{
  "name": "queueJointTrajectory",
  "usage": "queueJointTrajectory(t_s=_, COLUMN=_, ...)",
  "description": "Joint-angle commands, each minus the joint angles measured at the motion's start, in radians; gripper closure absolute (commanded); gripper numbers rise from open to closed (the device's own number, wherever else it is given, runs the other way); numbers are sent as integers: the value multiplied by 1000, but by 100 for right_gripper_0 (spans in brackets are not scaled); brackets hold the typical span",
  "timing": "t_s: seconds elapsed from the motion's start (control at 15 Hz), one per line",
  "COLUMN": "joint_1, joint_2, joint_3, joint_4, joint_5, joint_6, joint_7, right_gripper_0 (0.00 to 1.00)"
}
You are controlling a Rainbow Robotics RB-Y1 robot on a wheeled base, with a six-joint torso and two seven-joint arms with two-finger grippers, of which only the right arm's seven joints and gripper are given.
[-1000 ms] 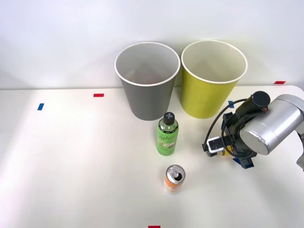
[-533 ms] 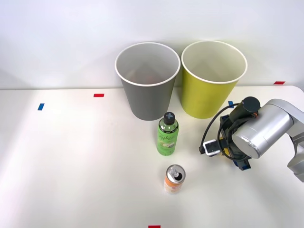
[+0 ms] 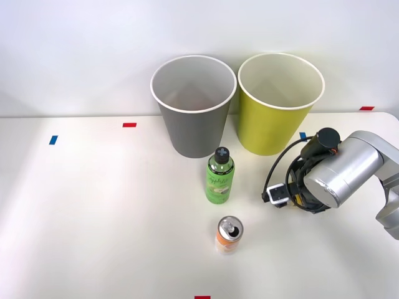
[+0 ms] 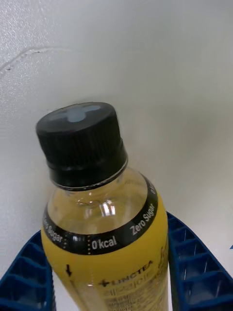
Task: Put cans in the gray bin, plastic bottles in the light green bin
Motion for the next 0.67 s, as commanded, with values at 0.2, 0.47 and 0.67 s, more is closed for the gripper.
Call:
queueJointTrajectory(t_s=0.2, joint_1=1, joint_2=-7, joint_3=-17, joint_4=-9, joint_5=-54, joint_6=-6, joint_7=-41, right_gripper_0=100)
queueJointTrajectory(t_s=0.47, joint_1=16, joint_2=-21, joint_3=-123, joint_4=-40, joint_5=-260, joint_6=-13, joint_7=-136, right_gripper_0=100)
queueJointTrajectory(t_s=0.67, joint_1=62, joint_2=-21, joint_3=-227, joint_4=-93, joint_5=-381, joint_6=-16, joint_7=-145, right_gripper_0=100)
